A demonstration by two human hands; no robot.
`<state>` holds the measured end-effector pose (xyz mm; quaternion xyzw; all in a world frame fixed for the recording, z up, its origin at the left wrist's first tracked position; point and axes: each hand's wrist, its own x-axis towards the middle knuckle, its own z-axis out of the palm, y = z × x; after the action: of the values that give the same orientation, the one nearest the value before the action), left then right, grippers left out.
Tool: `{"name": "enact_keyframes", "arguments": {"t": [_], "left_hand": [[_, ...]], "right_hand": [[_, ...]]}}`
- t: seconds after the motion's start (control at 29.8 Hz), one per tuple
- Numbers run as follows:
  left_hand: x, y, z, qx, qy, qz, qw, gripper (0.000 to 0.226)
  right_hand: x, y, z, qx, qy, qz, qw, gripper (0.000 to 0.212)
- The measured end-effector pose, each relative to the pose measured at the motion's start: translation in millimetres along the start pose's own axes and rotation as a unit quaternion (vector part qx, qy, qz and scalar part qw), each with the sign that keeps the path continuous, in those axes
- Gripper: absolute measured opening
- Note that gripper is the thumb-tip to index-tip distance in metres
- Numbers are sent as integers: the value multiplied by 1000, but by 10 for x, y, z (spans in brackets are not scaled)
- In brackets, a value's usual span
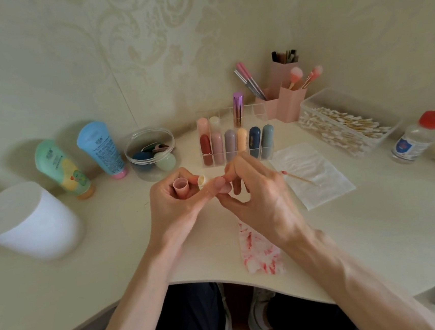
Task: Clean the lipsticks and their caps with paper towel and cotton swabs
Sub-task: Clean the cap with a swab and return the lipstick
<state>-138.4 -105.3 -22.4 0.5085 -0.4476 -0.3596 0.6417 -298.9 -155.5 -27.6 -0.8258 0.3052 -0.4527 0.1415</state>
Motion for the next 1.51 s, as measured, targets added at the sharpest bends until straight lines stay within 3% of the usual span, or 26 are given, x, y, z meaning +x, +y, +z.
{"name": "enact_keyframes", "arguments": {"t": [0.07,0.17,0.27,0.44,0.57,0.8,1.24,1.51], "left_hand": [[19,-51,-31,19,0,4,1000,46],[33,-81,-27,42,-33,25,998,39],[34,-94,15,68,-86,35,993,50],[50,-116,21,93,-90,64,990,46],[35,-62,17,71,-56,45,995,50],[43,-82,2,59,4,41,997,38],[31,-65,17,71,20,49,996,28],[115,-115,61,124,-3,91,988,40]], "right_hand": [[5,12,3,26,-1,17,1000,19],[21,56,-15,71,-2,86,994,20],[39,129,-67,88,20,132,987,26],[54,190,-96,51,46,101,993,30],[40,202,-81,23,45,66,997,31],[40,193,-54,33,15,41,998,39],[-3,202,-28,39,3,62,997,29],[20,205,-42,45,-36,103,993,28]]}}
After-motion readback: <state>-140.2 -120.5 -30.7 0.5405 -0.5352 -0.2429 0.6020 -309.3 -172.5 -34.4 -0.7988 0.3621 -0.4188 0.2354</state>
